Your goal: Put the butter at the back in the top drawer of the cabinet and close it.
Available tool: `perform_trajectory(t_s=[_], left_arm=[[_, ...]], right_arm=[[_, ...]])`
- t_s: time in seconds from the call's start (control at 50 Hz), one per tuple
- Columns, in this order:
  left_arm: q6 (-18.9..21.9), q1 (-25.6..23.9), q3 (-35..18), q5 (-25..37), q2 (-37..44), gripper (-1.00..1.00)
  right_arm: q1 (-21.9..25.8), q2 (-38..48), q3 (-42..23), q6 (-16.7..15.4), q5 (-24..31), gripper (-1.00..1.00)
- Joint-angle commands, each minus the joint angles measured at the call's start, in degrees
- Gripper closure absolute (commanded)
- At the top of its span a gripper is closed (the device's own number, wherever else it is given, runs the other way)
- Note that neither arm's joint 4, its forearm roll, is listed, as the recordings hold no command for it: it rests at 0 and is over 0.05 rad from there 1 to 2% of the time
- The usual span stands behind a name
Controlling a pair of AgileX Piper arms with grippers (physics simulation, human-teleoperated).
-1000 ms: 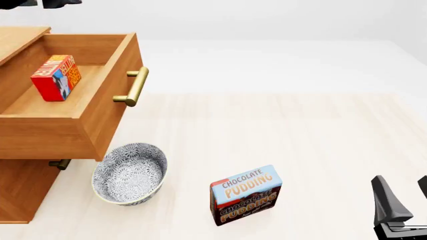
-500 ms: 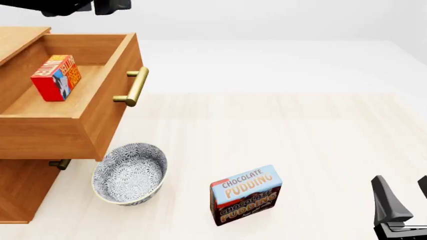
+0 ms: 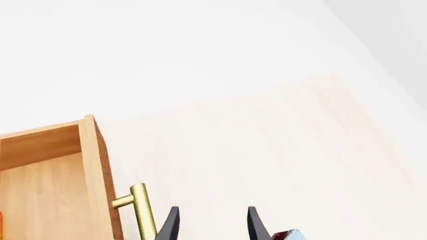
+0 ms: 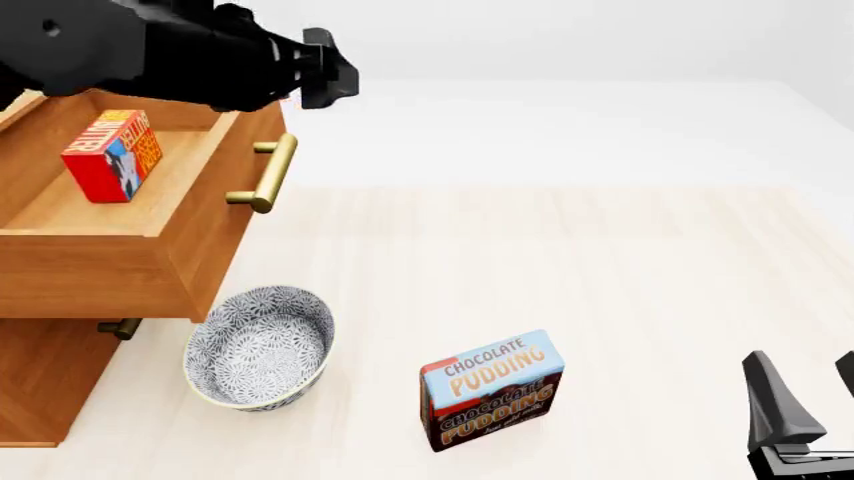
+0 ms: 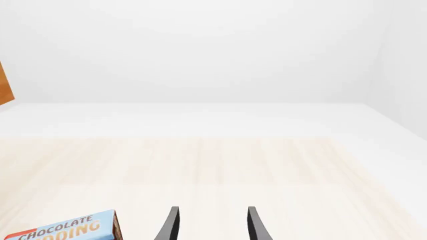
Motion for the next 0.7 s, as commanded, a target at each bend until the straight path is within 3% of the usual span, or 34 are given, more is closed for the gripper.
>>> perform_trajectory(t_s=[0.02,0.7], left_arm=[[-2.53,-2.94,3.73,-3.19,1.03,-1.00],[-6.46,-8.19,9.35,-9.69,5.44,-1.00]], right_arm=[[0.00,0.00,0.00,0.00,0.00,-1.00],[0.00,0.00,0.00,0.00,0.00,-1.00]])
